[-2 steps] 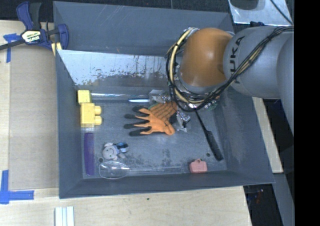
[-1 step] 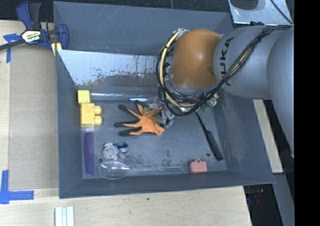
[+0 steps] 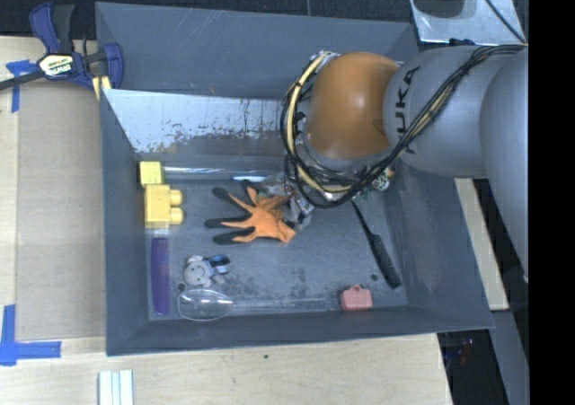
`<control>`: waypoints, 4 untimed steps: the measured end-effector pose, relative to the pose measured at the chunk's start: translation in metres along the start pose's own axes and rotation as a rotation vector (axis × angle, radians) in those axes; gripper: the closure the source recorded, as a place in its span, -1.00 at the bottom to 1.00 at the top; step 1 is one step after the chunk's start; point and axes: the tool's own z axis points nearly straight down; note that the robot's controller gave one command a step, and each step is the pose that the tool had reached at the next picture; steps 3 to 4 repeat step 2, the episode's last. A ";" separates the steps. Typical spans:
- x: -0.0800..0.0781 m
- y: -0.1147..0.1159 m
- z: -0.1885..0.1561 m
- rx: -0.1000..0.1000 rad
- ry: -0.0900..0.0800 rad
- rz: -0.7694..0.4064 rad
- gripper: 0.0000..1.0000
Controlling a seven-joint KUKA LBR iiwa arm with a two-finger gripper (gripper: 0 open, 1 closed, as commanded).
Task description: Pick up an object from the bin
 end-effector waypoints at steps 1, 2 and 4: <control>0.000 0.000 -0.008 0.001 -0.002 0.000 1.00; 0.000 -0.001 -0.016 0.003 -0.006 0.000 1.00; 0.000 -0.001 -0.016 0.003 -0.006 0.000 1.00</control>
Offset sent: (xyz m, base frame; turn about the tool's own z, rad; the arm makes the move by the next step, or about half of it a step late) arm -0.0004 -0.0003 0.0174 -0.0001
